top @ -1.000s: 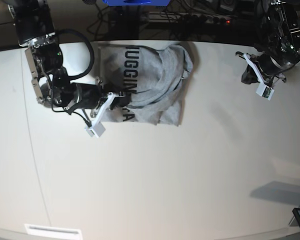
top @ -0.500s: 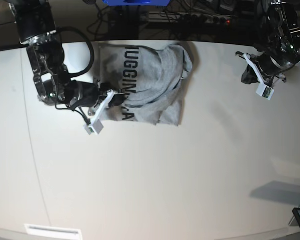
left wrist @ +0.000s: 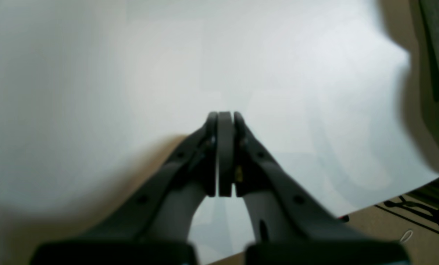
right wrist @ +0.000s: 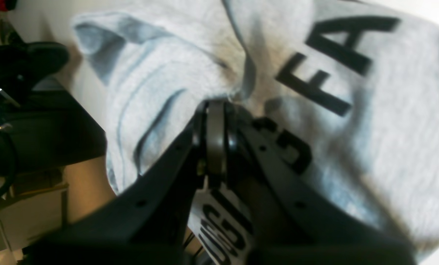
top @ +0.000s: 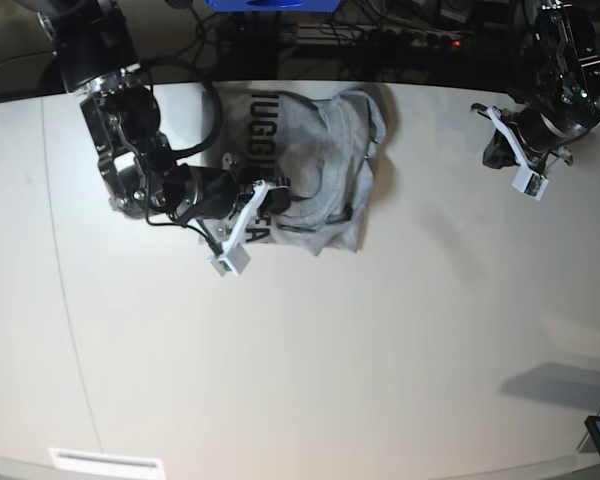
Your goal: Fold the T-shirt properly
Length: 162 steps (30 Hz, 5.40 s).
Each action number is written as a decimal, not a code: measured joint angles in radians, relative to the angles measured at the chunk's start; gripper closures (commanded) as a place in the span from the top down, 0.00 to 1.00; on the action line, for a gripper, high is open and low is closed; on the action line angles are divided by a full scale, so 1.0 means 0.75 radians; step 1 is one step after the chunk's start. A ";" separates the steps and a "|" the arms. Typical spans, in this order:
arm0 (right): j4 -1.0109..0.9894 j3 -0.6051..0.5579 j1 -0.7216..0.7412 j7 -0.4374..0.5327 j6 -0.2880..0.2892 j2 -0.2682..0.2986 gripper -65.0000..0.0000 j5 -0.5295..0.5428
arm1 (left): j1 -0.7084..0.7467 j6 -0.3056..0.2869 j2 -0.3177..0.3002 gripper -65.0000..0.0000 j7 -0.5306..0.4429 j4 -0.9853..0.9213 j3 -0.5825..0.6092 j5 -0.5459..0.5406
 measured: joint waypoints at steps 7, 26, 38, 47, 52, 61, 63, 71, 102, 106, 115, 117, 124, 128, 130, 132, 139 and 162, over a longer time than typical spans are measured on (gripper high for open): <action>-0.059 -0.001 0.020 -0.001 -0.001 -0.049 0.00 -0.007 | 0.000 0.000 0.001 0.01 0.000 0.000 0.000 0.000; -0.171 -0.149 0.124 0.041 -0.001 -0.143 0.00 -0.008 | 0.000 0.001 -0.001 0.01 0.001 0.000 0.000 0.002; -0.231 -0.329 0.227 0.103 -0.001 -0.178 0.00 -0.004 | 0.000 0.001 0.000 0.01 0.000 0.000 0.000 0.001; -0.218 -0.332 0.238 0.062 -0.001 -0.191 0.00 -0.007 | 0.000 0.000 0.001 0.01 0.000 0.000 0.000 0.000; -0.030 -0.201 0.263 -0.055 -0.122 -0.116 0.00 0.009 | 0.001 0.000 0.000 0.01 0.000 0.000 0.000 0.001; -0.078 -0.102 0.218 -0.035 -0.133 -0.001 0.00 -0.007 | -0.001 0.000 0.002 0.01 -0.001 -0.001 0.000 -0.001; -0.097 -0.095 0.188 -0.013 -0.092 0.009 0.00 -0.012 | -0.001 0.000 0.001 0.01 -0.001 -0.003 0.000 -0.005; -0.203 -0.160 0.174 0.074 -0.044 -0.014 0.00 -0.012 | 0.000 0.000 0.001 0.01 -0.001 -0.009 0.000 -0.001; -0.299 -0.343 0.249 0.048 -0.049 -0.292 0.00 -0.002 | 0.000 0.000 0.001 0.01 -0.001 -0.009 0.000 0.001; -0.299 -0.345 0.249 0.045 -0.049 -0.322 0.00 0.002 | -0.001 0.000 0.001 0.01 -0.001 -0.009 0.000 0.000; -0.207 -0.337 0.241 -0.049 -0.134 -0.274 0.00 -0.003 | 0.000 0.000 0.001 0.01 -0.001 -0.009 0.000 -0.001; -0.082 -0.327 0.226 -0.070 -0.231 -0.217 0.00 0.002 | 0.000 0.000 0.001 0.01 0.000 -0.009 -0.009 0.001; 0.196 -0.086 0.007 -0.114 -0.347 -0.039 0.00 0.182 | 0.012 0.000 0.000 0.01 0.000 -0.009 -0.137 -0.005; 0.319 -0.061 -0.139 -0.094 -0.338 0.004 0.00 0.186 | 0.033 -0.001 -0.044 0.01 0.071 -0.001 -0.288 0.152; 0.331 -0.084 -0.187 -0.056 -0.336 0.008 0.00 0.195 | 0.025 0.007 -0.044 0.01 0.078 -0.002 -0.323 0.338; 0.330 -0.143 -0.195 -0.014 -0.338 0.025 0.00 0.185 | 0.018 0.005 -0.036 0.01 0.076 -0.002 -0.327 0.473; 0.328 -0.302 -0.135 0.045 -0.335 0.012 0.00 0.115 | 0.014 -0.009 -0.001 0.01 0.069 -0.015 -0.322 0.573; -0.063 -0.480 -0.059 0.214 -0.218 -0.004 0.00 0.038 | 0.012 -0.010 -0.004 0.01 0.070 -0.061 -0.329 0.574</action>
